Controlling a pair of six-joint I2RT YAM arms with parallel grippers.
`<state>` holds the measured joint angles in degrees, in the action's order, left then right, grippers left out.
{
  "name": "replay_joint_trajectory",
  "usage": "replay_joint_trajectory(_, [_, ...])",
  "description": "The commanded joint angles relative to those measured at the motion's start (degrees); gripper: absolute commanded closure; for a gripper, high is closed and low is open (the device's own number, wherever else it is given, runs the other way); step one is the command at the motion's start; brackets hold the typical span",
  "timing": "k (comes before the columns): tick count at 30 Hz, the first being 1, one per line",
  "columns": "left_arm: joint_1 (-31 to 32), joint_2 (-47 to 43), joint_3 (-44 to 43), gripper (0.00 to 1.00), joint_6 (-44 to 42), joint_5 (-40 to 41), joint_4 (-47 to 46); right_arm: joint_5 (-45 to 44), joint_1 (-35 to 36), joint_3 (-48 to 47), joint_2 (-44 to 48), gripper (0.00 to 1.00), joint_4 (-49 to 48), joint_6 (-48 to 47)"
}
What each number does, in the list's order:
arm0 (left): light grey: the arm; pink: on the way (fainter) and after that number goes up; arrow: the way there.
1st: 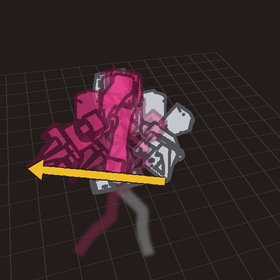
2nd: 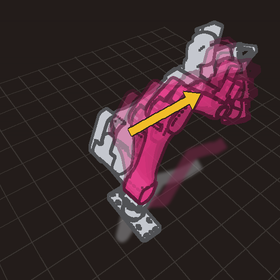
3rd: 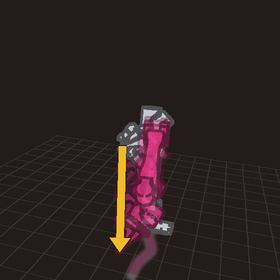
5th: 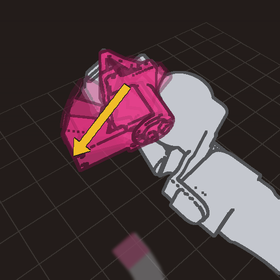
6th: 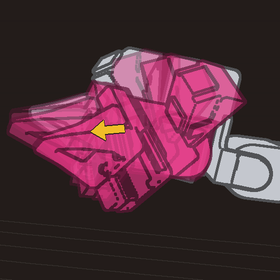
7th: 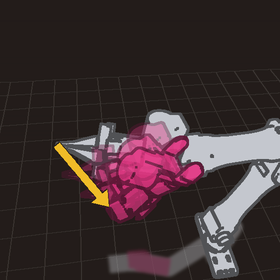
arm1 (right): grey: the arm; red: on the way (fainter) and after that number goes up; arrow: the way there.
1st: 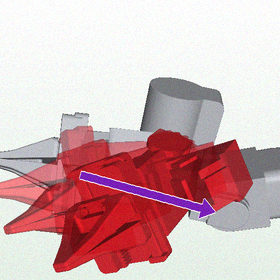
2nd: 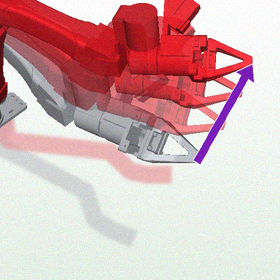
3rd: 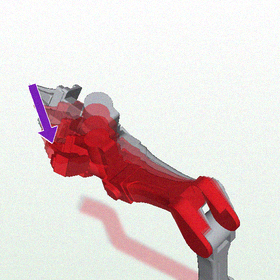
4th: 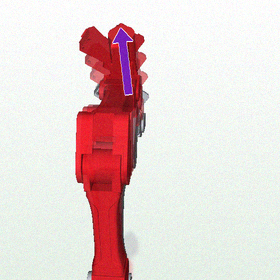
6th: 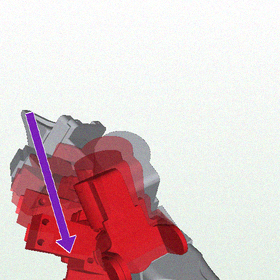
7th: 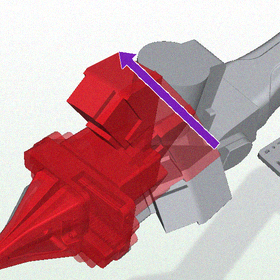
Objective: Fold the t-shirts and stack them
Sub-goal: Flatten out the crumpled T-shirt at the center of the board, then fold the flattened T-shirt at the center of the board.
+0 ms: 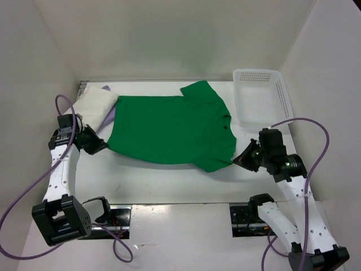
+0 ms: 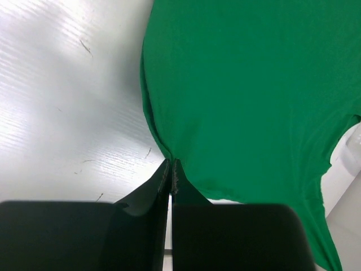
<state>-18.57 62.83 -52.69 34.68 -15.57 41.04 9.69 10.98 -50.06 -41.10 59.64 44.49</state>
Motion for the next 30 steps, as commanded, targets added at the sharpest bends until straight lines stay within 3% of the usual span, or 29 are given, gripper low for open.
replay_joint_trajectory(1, [-0.2,3.1,-0.1,0.97,-0.1,-2.4,-2.2,1.1,-2.0,-0.4,-3.8,1.0,0.0,-0.7])
replay_joint_trajectory(3, [-0.2,4.8,-0.8,0.97,-0.1,-1.7,-3.8,1.1,-5.7,-0.9,-7.8,1.0,-4.1,-3.3])
replay_joint_trajectory(17, [-0.2,24.0,-3.8,0.97,1.2,0.5,-14.6,-6.3,-5.7,-7.5,-33.2,1.0,-26.1,-3.3])
replay_joint_trajectory(30, [-0.2,30.5,-6.7,0.97,2.9,1.1,-18.3,-10.8,-5.7,-29.1,-56.2,1.0,-30.5,-6.3])
